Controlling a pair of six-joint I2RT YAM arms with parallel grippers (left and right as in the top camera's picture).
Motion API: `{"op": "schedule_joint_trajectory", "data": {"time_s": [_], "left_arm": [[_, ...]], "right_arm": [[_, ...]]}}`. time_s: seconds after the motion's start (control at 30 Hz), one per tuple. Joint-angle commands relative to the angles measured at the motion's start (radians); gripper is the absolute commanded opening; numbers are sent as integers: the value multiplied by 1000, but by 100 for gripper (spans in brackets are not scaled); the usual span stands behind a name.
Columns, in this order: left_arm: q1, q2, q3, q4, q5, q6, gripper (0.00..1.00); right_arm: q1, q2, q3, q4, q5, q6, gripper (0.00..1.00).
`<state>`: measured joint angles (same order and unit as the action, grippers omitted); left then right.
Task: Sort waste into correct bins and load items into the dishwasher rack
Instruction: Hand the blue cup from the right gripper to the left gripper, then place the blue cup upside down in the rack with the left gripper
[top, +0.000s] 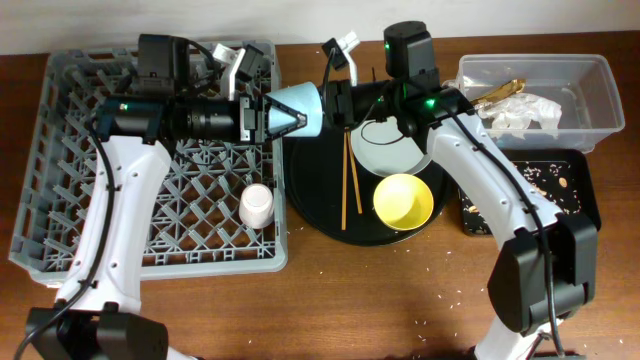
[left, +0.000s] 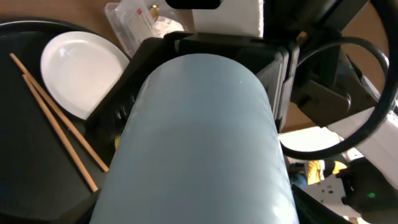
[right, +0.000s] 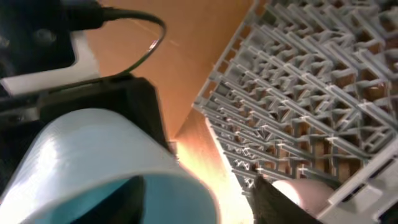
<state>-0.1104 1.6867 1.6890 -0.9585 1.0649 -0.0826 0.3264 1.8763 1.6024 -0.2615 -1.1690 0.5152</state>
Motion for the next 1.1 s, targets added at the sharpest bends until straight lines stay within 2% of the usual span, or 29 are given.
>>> {"op": "schedule_joint_trajectory", "data": {"time_s": [0.0, 0.1, 0.17, 0.33, 0.4, 0.5, 0.6, 0.83, 1.07], "left_arm": [[2, 3, 10, 3, -159, 6, 65], [2, 3, 10, 0, -266, 6, 65], [2, 2, 10, -8, -340, 5, 65], [2, 1, 69, -110, -663, 5, 65], [2, 1, 98, -164, -803, 5, 65], [2, 23, 97, -197, -920, 5, 65], [0, 79, 97, -203, -932, 5, 65], [-64, 267, 97, -202, -935, 10, 65], [-79, 417, 97, -187, -1020, 9, 66]], "right_arm": [[11, -5, 6, -5, -2, -10, 76], [-8, -5, 6, -74, 66, -62, 79], [-29, -5, 6, -185, 166, -119, 80], [-94, -5, 6, -467, 463, -224, 85], [-115, -5, 6, -532, 514, -244, 88], [-138, -5, 6, -610, 596, -276, 89], [-140, -5, 6, -657, 671, -276, 89], [-139, -5, 6, -687, 674, -276, 89], [-139, -5, 6, -709, 684, -277, 89]]}}
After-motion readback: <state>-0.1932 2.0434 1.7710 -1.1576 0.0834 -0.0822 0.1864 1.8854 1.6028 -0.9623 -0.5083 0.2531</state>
